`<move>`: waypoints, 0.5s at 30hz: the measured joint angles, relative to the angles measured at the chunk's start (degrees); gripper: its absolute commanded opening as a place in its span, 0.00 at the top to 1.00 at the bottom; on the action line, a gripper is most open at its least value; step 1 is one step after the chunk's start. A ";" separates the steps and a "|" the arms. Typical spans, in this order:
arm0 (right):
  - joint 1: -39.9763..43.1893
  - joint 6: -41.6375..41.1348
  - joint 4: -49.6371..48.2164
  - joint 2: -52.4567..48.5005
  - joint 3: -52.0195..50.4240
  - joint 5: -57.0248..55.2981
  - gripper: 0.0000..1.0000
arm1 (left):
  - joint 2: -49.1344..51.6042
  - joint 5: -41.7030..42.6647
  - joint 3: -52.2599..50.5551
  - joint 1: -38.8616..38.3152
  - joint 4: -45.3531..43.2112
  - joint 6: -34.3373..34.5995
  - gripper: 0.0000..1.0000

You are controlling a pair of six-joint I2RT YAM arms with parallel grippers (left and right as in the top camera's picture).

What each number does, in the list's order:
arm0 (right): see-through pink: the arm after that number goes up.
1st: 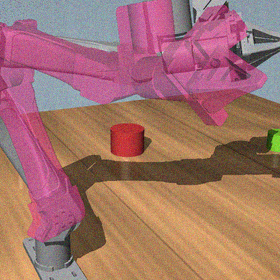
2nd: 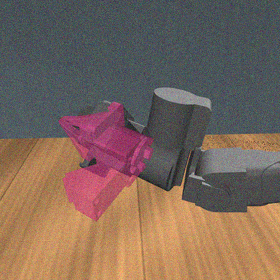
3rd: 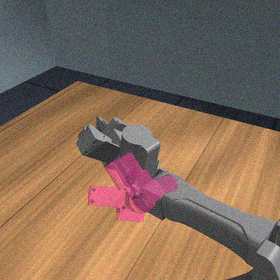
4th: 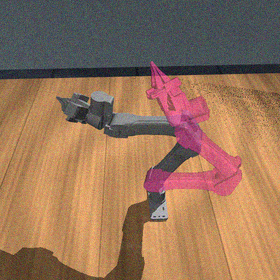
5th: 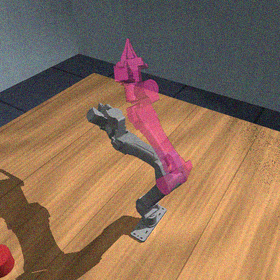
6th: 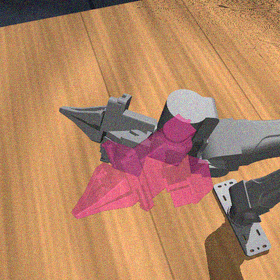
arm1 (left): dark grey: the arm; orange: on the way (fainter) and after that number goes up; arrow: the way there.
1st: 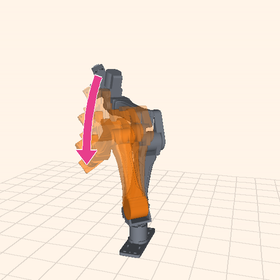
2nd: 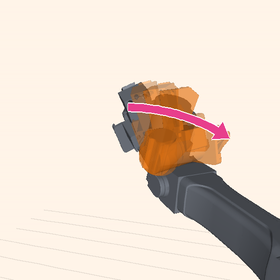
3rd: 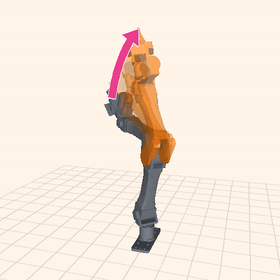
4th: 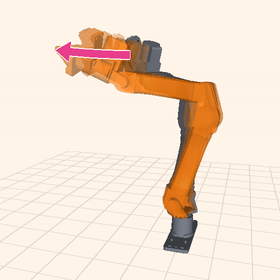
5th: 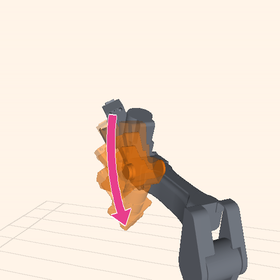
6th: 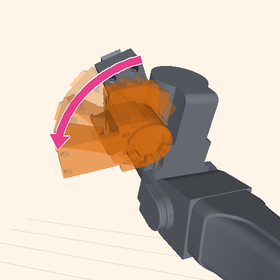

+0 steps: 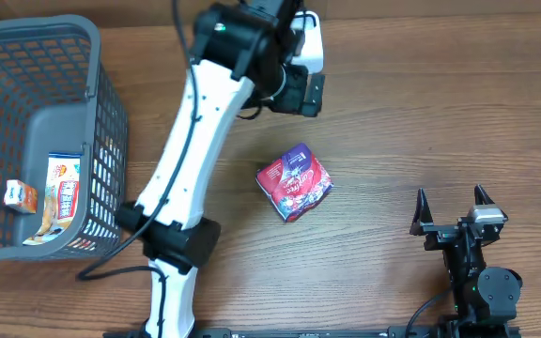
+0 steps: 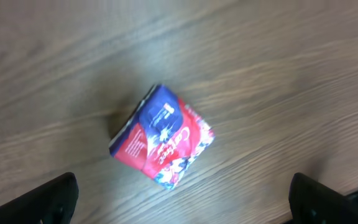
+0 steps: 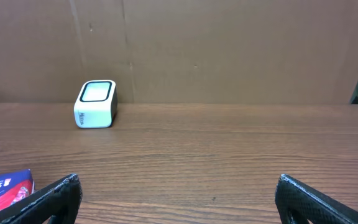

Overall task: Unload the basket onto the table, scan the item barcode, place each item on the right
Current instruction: 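Reach the left gripper back into the basket and grasp the yellow snack bag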

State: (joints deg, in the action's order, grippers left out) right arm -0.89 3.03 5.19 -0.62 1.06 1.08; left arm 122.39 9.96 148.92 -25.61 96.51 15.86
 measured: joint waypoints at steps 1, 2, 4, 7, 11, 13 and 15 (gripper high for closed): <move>0.00 -0.02 0.00 0.00 0.00 -0.02 0.00 | -1.11 0.26 0.55 0.79 0.00 -0.15 0.00; 0.00 0.00 -0.02 0.00 0.00 -0.04 0.00 | -2.54 0.42 0.94 1.92 0.00 -0.20 0.00; 0.00 0.00 -0.02 0.00 0.00 -0.02 0.00 | -6.27 0.31 1.40 5.31 -0.02 -0.42 0.00; 0.00 -0.02 -0.02 -0.02 0.00 -0.02 0.00 | -13.22 -0.85 1.64 12.98 -0.04 -0.61 0.00; 0.00 0.00 0.00 -0.02 0.00 -0.02 0.00 | -23.19 -3.54 2.51 28.20 -0.04 -0.81 0.00; 0.00 -0.04 -0.02 -0.02 0.00 0.00 0.00 | -26.91 -4.96 2.97 36.37 0.00 -0.83 0.00; 0.00 0.00 -0.04 0.00 0.00 -0.02 0.00 | -30.29 -6.75 3.28 45.79 0.04 -0.94 0.01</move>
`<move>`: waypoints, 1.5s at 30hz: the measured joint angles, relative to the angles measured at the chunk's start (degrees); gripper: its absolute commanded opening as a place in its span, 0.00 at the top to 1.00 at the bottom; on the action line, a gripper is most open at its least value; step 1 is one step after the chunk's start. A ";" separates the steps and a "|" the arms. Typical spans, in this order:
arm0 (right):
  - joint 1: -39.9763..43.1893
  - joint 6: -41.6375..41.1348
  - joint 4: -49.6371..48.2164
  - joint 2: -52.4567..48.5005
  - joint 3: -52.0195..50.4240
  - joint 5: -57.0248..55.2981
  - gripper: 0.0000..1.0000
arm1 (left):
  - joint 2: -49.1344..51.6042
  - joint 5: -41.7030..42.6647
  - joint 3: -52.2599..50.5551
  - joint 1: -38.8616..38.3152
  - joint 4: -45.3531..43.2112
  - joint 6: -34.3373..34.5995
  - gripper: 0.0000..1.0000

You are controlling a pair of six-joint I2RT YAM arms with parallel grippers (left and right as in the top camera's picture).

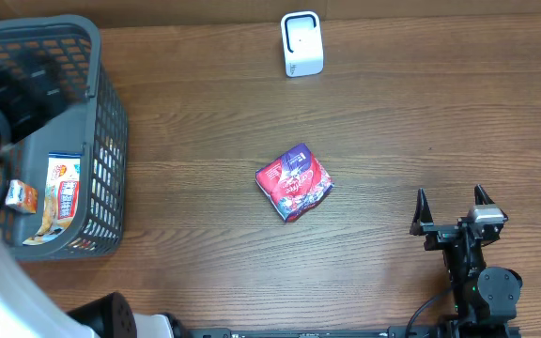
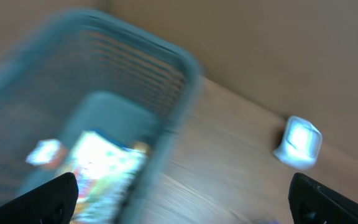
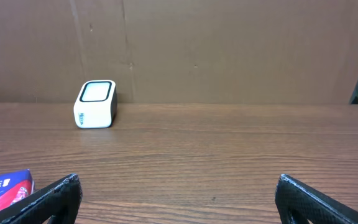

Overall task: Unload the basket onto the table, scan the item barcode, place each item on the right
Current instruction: 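Reach the left gripper back into the basket and grasp the yellow snack bag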

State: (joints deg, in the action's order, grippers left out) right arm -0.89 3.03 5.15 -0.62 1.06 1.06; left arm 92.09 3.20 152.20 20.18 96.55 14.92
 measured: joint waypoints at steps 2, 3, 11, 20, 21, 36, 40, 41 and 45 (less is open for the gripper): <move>0.00 0.00 0.04 0.00 0.00 0.00 0.00 | -0.92 -0.68 -0.55 5.22 0.02 -0.24 0.00; 0.00 -0.02 0.02 0.00 0.00 0.00 0.00 | -1.11 -1.05 -1.57 7.19 -0.02 -0.33 0.00; 0.00 0.00 0.02 0.00 0.00 0.00 0.00 | 2.73 -11.06 -21.70 11.06 -1.90 -0.33 0.00; 0.00 0.00 0.04 0.00 0.00 0.00 0.00 | 12.98 -14.14 -36.00 11.06 -10.03 -0.48 0.03; 0.00 0.00 0.04 0.00 0.00 0.02 0.00 | 14.86 -13.73 -36.61 11.06 -9.99 -1.27 0.03; 0.00 0.00 0.04 0.00 0.00 0.02 0.00 | 30.95 -10.27 -41.03 11.74 -10.40 -6.14 0.04; 0.00 0.00 0.02 0.00 0.00 0.00 0.00 | 30.99 -10.29 -42.99 11.85 -12.76 -6.54 0.09; 0.00 -0.02 0.04 0.00 0.00 0.00 0.00 | 30.99 -10.29 -44.44 11.85 -13.99 -6.58 0.12; 0.00 0.00 0.00 0.00 0.00 0.00 0.00 | 31.08 -11.21 -49.03 11.85 -17.51 -6.80 0.13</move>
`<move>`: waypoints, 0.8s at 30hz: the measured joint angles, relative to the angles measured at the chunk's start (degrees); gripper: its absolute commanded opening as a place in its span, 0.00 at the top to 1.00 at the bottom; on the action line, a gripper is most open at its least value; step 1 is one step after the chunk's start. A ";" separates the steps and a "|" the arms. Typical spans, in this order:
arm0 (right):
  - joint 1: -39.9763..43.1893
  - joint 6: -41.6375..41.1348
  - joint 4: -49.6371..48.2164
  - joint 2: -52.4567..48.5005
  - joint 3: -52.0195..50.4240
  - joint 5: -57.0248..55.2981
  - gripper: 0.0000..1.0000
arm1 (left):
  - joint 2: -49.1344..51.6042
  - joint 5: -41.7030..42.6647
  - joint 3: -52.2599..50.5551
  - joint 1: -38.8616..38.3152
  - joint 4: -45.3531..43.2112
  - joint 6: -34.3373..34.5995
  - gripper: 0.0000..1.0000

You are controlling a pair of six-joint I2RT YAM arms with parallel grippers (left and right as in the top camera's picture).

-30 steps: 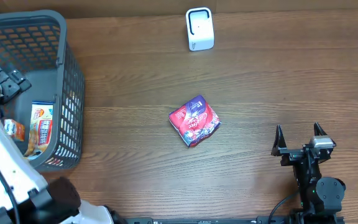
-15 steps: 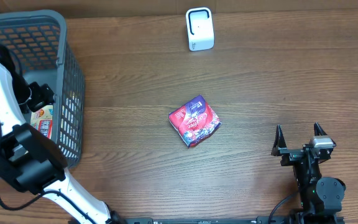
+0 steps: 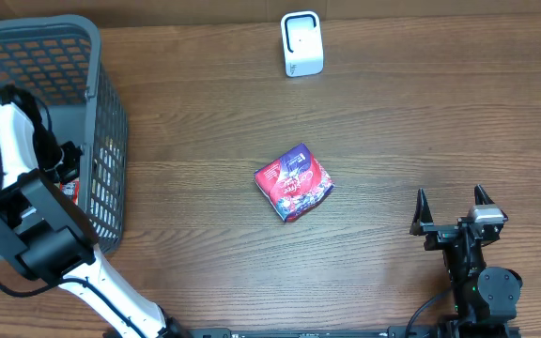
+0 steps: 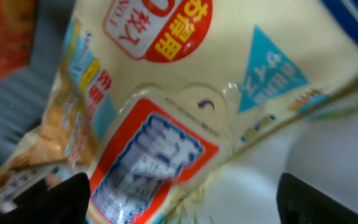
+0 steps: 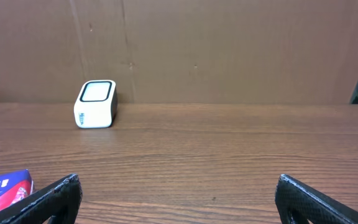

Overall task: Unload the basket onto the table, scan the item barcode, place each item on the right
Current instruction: 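Reach the left gripper back into the basket and grasp the yellow snack bag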

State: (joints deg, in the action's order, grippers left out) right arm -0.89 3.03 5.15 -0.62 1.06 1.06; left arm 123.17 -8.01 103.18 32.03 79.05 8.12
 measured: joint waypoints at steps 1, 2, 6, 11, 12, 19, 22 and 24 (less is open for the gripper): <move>0.00 -0.02 0.04 0.00 0.00 0.02 0.00 | 0.00 -0.22 -1.07 0.00 -0.98 0.00 0.14; 0.00 0.00 0.02 0.00 0.00 0.00 0.00 | 0.04 -0.61 -1.88 0.00 -1.53 0.00 0.14; 0.00 0.00 0.00 0.00 0.00 0.02 0.00 | 0.07 -1.95 -3.98 0.46 -4.55 0.00 0.22; 0.00 -0.02 0.04 0.00 0.00 0.00 0.00 | -1.05 -3.41 -8.35 0.63 -8.94 -0.28 0.50; 0.00 0.00 0.02 0.00 0.00 0.02 0.00 | -1.66 -3.80 -9.46 0.59 -9.57 -0.61 0.68; 0.00 0.00 0.07 -0.02 0.00 0.00 0.00 | -2.62 -4.44 -9.70 0.48 -8.33 -0.72 0.96; 0.00 0.00 0.02 0.00 0.00 0.02 0.00 | -1.70 -3.72 -7.69 0.48 -4.90 -0.66 0.96; 0.00 0.00 0.02 0.00 0.00 0.02 0.00 | -0.85 -3.02 -5.99 0.50 -2.64 -0.66 0.96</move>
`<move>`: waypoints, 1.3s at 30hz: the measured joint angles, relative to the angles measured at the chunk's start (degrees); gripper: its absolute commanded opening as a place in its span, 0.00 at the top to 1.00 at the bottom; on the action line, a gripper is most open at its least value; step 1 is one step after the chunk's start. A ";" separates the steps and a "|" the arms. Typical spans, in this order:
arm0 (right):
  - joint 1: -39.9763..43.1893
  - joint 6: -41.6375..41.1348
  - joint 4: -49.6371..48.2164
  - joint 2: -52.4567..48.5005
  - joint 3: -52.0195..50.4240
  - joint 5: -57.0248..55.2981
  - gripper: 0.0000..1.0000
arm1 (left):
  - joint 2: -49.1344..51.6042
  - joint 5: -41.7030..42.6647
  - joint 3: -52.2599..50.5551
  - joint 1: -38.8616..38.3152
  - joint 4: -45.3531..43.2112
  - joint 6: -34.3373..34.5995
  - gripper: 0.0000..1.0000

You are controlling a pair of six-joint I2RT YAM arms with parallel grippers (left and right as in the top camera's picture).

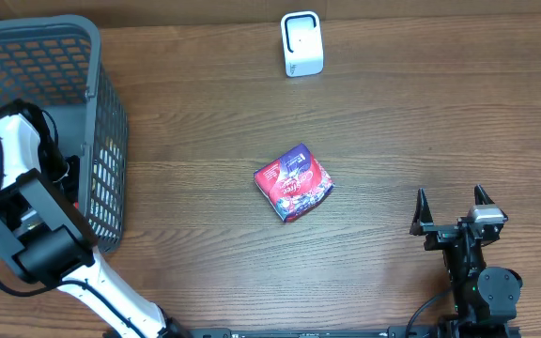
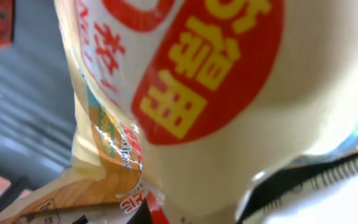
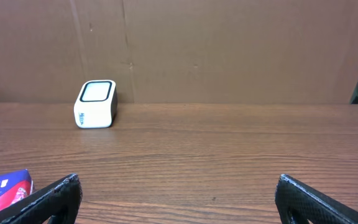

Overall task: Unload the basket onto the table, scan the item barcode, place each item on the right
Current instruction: 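Reach the left gripper back into the basket and grasp the yellow snack bag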

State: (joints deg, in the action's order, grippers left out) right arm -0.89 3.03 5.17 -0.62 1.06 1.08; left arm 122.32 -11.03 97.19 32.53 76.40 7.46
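My left arm [image 1: 15, 141] reaches down into the grey basket [image 1: 103, 103] at the left. Its fingers show in no view, so its state cannot be told. The left wrist view is filled by a cream snack packet [image 2: 229, 93] with a red circle and yellow characters, pressed very close to the camera. A red and purple packet [image 1: 294, 183] lies in the middle of the table, its corner also in the right wrist view [image 3: 5, 186]. The white scanner [image 1: 301, 44] stands at the back. My right gripper [image 3: 178, 183] rests open and empty at the front right.
A brown cardboard wall [image 3: 229, 50] closes the back of the wooden table [image 1: 421, 113]. An orange packet [image 2: 92, 180] lies under the cream one in the basket. The basket's mesh walls stand close round my left wrist.
The left wrist camera has come much closer to the cream packet, which now fills its view. The two finger tips seen at its lower corners no longer show. The right arm has not moved.
My left gripper was open above the red and purple packet in the middle of the table. Then it was over the basket, with that packet left on the table. Then it was open inside the basket above a cream snack packet, and now sits right against it.
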 measured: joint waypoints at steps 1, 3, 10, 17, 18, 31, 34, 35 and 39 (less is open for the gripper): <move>0.00 -0.02 0.00 0.00 0.00 0.00 0.00 | 0.85 0.83 2.14 0.17 2.56 0.00 0.96; 0.00 0.02 -0.02 0.00 0.00 -0.04 0.00 | 1.79 2.40 8.15 0.20 6.88 0.02 0.96; 0.00 0.00 0.00 0.00 0.00 0.00 0.00 | -2.19 7.26 22.14 0.17 9.66 0.02 0.96; 0.00 0.00 0.00 0.00 0.00 -0.02 0.00 | -20.79 12.79 25.05 0.17 9.11 0.02 0.96; 0.00 0.02 0.02 0.00 0.00 -0.02 0.00 | -23.34 13.64 25.22 0.17 8.85 0.02 0.96; 0.00 0.00 -0.02 0.00 0.00 -0.02 0.00 | -26.56 7.02 19.43 0.17 9.90 0.31 0.00; 0.00 0.00 0.02 0.00 0.00 0.00 0.00 | -23.10 5.33 15.74 0.17 9.05 0.55 0.00; 0.00 0.00 -0.02 0.00 0.00 0.00 0.00 | -21.88 4.92 14.67 0.17 8.98 0.72 0.00; 0.00 0.00 -0.02 -0.02 0.00 -0.02 0.00 | -15.08 1.70 9.86 0.17 8.46 2.86 0.00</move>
State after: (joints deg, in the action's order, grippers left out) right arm -0.89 3.03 5.15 -0.64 1.06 1.06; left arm 107.24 -9.32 107.04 32.71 84.86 10.33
